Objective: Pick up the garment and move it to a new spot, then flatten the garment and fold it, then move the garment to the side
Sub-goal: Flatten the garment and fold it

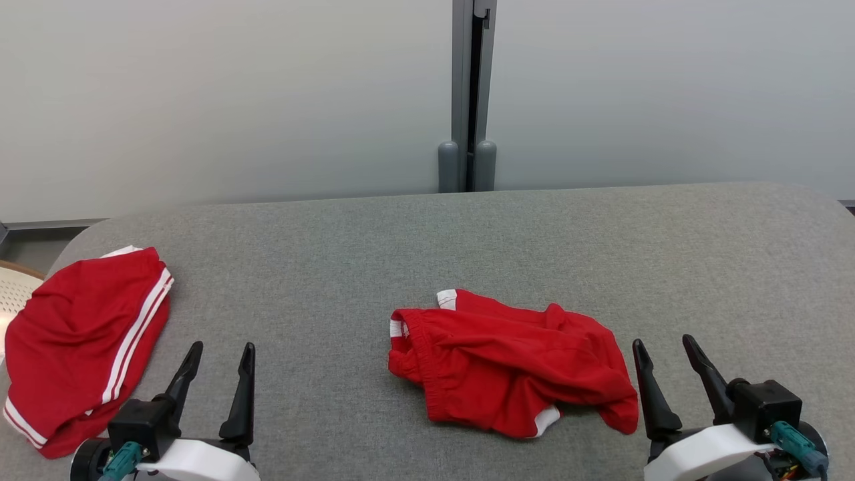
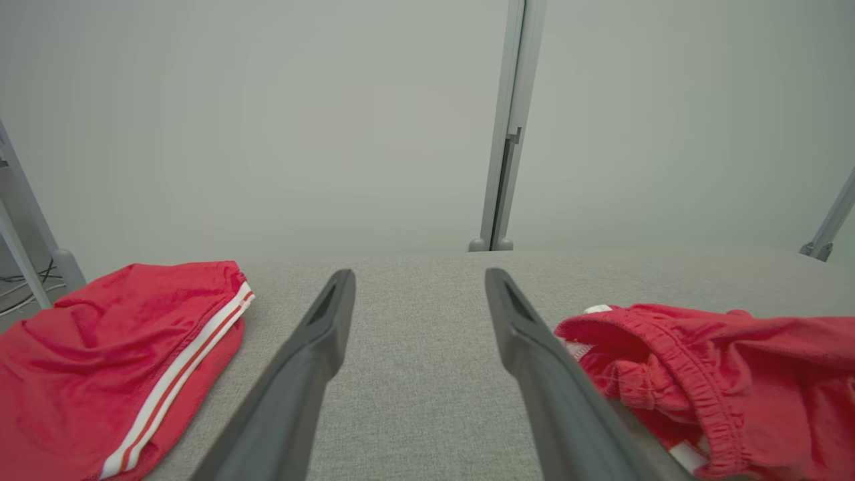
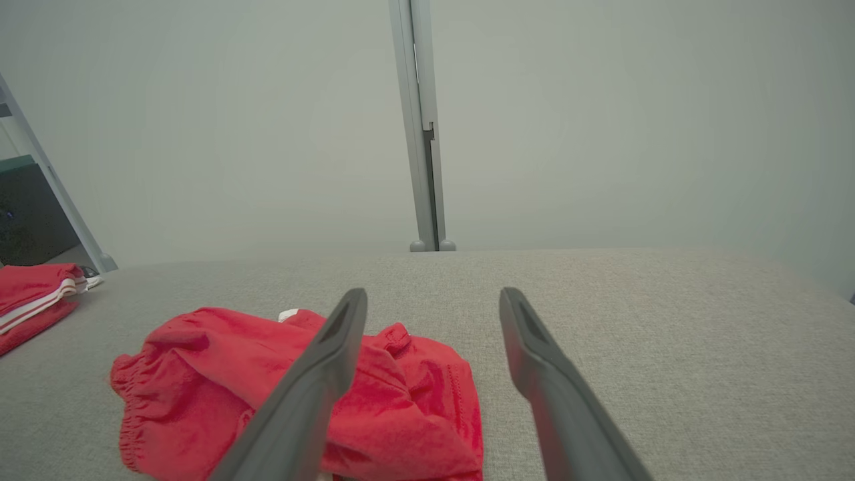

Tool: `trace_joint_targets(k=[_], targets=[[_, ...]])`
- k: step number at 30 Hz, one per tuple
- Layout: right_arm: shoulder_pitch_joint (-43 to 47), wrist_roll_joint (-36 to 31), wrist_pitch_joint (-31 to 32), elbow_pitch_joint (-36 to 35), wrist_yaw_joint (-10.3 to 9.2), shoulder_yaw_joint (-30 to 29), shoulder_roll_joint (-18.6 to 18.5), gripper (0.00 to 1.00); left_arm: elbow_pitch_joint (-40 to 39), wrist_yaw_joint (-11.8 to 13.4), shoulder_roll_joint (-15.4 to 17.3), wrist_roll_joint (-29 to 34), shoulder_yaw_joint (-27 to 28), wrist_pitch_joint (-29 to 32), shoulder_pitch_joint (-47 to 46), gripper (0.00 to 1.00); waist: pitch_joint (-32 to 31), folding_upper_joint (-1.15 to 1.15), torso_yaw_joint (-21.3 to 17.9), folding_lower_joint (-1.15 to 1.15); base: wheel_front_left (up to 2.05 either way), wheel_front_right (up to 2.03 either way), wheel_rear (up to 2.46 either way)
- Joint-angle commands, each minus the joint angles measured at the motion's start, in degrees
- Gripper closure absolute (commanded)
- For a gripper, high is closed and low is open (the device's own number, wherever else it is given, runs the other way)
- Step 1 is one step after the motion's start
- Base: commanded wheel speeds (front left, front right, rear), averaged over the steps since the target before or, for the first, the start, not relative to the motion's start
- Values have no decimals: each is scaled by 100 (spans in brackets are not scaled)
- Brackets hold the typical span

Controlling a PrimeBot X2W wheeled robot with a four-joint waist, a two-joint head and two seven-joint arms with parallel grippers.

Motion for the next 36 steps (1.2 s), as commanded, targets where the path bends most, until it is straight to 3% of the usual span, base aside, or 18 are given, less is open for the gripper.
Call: trace_joint_targets(k=[1,14,19,30,36], targets=[[63,3,24,-21,0,-14,-10,0,16,10,20,20,27,-27,-3,0,1,0,2,0,0,0,0],[42,20,7,-32,0,-24,3,0,23,22,-5,32,19,-28,-78,0,42,0,38,0,0,0,0],[4,30,8,-44,0,-38,1,0,55,-132,-95,23,-177,100,-214,0,119,0,53,0,0,0,0],[-241,-44,32,-121,0,48,15,0,432,-622,-703,-122,-1359,1110,-741,0,702,0,-71,0,0,0,0],[-434,-11,-25,-59,0,99,37,0,991,-756,-834,-365,-2056,1560,-1142,0,985,0,-186,0,0,0,0]])
